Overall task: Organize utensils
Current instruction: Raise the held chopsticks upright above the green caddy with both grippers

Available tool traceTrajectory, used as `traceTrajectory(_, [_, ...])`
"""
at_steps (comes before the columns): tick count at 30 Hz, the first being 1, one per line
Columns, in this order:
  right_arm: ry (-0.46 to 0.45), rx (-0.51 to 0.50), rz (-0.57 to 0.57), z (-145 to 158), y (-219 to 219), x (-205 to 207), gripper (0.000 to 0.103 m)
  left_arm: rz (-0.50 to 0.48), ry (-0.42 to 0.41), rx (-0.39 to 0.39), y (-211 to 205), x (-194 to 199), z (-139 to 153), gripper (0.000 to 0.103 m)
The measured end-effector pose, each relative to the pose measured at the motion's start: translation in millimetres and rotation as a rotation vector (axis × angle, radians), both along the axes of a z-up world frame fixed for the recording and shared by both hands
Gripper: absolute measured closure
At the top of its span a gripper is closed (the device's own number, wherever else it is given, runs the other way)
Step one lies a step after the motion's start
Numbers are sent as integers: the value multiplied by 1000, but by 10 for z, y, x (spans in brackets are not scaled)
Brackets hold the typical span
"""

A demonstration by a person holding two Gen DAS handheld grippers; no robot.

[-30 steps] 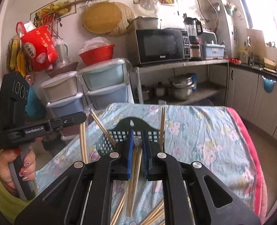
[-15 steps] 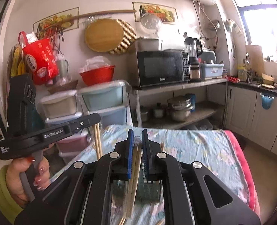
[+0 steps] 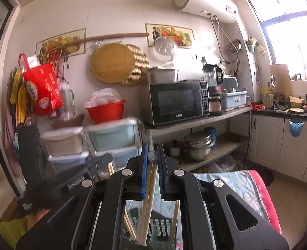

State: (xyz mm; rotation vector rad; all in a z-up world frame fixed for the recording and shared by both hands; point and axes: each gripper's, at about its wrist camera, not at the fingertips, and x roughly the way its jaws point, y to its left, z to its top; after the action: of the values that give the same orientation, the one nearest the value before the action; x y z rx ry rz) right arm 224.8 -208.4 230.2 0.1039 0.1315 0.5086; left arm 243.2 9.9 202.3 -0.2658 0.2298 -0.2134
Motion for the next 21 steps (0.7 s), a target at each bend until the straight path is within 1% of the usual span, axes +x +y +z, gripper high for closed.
traceTrajectory(3, [-26,1,-15,47,3,63,94,16,-12,10,3,64,-24,100])
traceTrajectory(6, [-45,2,-19,32,18,136,94,24,-16,11,14,127,-85,100])
traceTrajectory(9, [-49,-2,-30,-84,44,246,94,32,-29,19,29,177,-190,100])
traceTrajectory(12, [-33,-4,-34,-236,51,363,94,35,-41,22,44,193,-296,100])
traceTrajectory(15, [-4,-21,-64,-388,71,481,94,26,-45,3,72,199,-421,100])
traceTrajectory(17, [15,-41,-99,-481,96,543,94,27,-39,-4,80,212,-488,100])
traceTrajectory(21, [57,-38,-114,-673,116,642,94,21,-5,-24,78,243,-647,100])
